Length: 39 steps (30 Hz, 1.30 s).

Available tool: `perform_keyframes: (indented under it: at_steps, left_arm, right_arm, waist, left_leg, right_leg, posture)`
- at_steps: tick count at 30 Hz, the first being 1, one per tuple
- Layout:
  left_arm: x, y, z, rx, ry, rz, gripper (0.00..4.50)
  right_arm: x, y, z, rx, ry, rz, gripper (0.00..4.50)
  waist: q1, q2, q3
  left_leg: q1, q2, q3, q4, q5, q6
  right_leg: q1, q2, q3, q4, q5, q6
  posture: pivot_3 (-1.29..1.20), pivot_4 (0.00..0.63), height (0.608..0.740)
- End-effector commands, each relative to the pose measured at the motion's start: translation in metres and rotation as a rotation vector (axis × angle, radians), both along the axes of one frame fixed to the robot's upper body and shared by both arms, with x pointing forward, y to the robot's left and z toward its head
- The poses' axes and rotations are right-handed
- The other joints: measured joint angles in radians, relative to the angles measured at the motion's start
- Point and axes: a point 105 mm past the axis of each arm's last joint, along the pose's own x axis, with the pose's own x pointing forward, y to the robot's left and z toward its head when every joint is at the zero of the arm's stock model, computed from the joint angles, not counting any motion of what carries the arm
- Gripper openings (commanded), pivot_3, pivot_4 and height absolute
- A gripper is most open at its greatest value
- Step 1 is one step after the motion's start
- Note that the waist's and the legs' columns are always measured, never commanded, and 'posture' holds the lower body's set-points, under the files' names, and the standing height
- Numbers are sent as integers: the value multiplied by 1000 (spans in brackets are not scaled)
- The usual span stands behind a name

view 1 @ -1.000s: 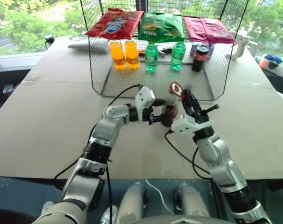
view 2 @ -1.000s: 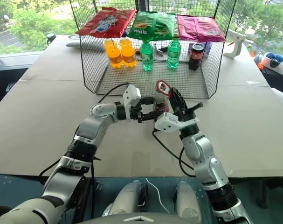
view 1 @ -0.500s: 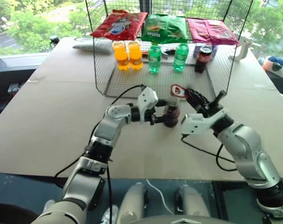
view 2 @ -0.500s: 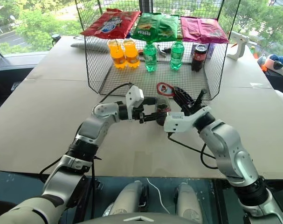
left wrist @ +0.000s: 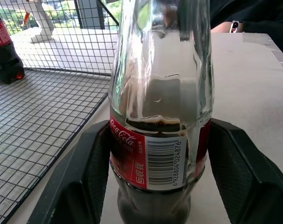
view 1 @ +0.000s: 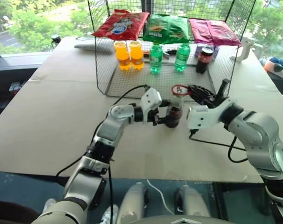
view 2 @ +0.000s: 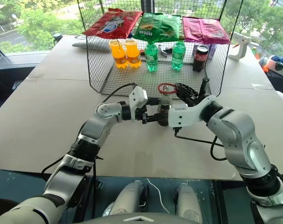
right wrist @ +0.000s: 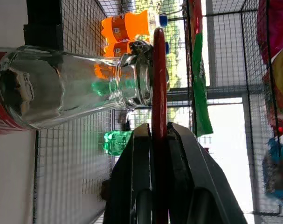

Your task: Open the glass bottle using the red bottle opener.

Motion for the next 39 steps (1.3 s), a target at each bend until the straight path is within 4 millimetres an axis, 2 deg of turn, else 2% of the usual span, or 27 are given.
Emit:
perform_keyframes:
  at_steps: [1,7,9,11,15,16,18,20,27,31,33,34,36,39]
  left_arm:
    - [3,5,-11,45,17,43,2502]
    - [3,6,-10,41,18,47,2502]
    - [3,6,-10,40,17,50,2502]
    - [3,6,-9,36,13,56,2502]
    - [3,7,-8,28,6,70,2502]
    - [3,8,-7,26,4,75,2502]
    - [4,9,-6,21,-6,85,2502]
    - [4,9,-5,14,-7,95,2502]
    - [3,9,-4,7,-12,109,2502]
    - [2,10,-4,7,-11,114,2502]
    - [2,11,-4,6,-10,117,2502]
    - [1,11,-4,6,-10,118,2502]
    - [1,11,-4,5,-10,120,2502]
    - [0,11,-4,3,-11,124,2502]
  right_arm:
    - [0,8,20,253,86,6,0]
    - [-2,15,38,513,186,22,0]
    - [0,10,41,620,234,1,0]
    - [2,-7,38,809,359,-59,0]
    - [-4,-29,17,1038,587,-132,0]
    - [-6,-35,11,1147,661,-145,0]
    - [-9,-49,-15,1318,834,-237,0]
    - [-10,-52,-35,1425,953,-288,0]
    - [4,-45,-91,1608,1237,-415,0]
    - [11,-53,-122,1597,1343,-568,0]
    - [12,-57,-131,1583,1364,-620,0]
    - [12,-59,-133,1565,1365,-641,869]
    - [12,-62,-134,1548,1364,-649,1448]
    - [13,-68,-126,1519,1308,-639,2764]
  waist:
    - [-1,0,0]
    - [2,2,1]
    - [2,2,2]
    - [2,2,2]
    - [1,2,2]
    - [1,2,2]
    - [1,3,2]
    - [1,3,2]
    - [-7,9,4]
    - [-8,9,4]
    - [-11,10,4]
    - [-12,10,4]
    - [-14,10,3]
    - [-15,10,3]
  left_leg:
    - [0,0,0,0,0,0]
    - [-3,0,0,0,0,0]
    - [-3,0,0,-1,0,0]
    - [-3,0,0,-2,0,0]
    - [-3,0,0,-4,0,0]
    - [-3,0,0,-5,0,0]
    - [-3,0,0,-6,0,0]
    - [-3,0,0,-8,0,0]
    - [-3,0,2,-10,0,0]
    - [-4,-2,2,-11,0,0]
    - [-4,-2,2,-11,0,0]
    - [-4,-2,1,-11,0,0]
    - [-4,-2,1,-11,0,0]
    - [-3,-2,0,-11,0,0]
  right_leg:
    - [0,0,0,0,0,0]
    - [-2,0,0,-1,3,-4]
    - [-2,0,-1,-2,3,-4]
    - [-3,0,-1,-2,3,-4]
    - [-3,-1,-1,-4,3,-5]
    - [-3,-2,-1,-5,3,-5]
    - [-3,-5,-1,-5,4,-5]
    - [-4,-5,-2,-6,4,-6]
    - [-4,-7,-4,-9,5,-6]
    - [-4,-5,-6,-10,5,-7]
    - [-5,-5,-6,-10,5,-7]
    - [-4,-5,-6,-10,5,-7]
    - [-4,-5,-6,-10,5,-6]
    - [-3,-6,-7,-10,3,-3]
  posture:
    - [0,150,740]
    - [0,150,740]
    - [0,150,740]
    - [0,150,740]
    - [0,150,740]
    - [0,150,740]
    - [0,150,740]
    - [0,150,740]
    - [0,150,740]
    - [0,150,740]
    - [0,150,740]
    - [0,150,740]
    - [0,150,740]
    - [0,150,740]
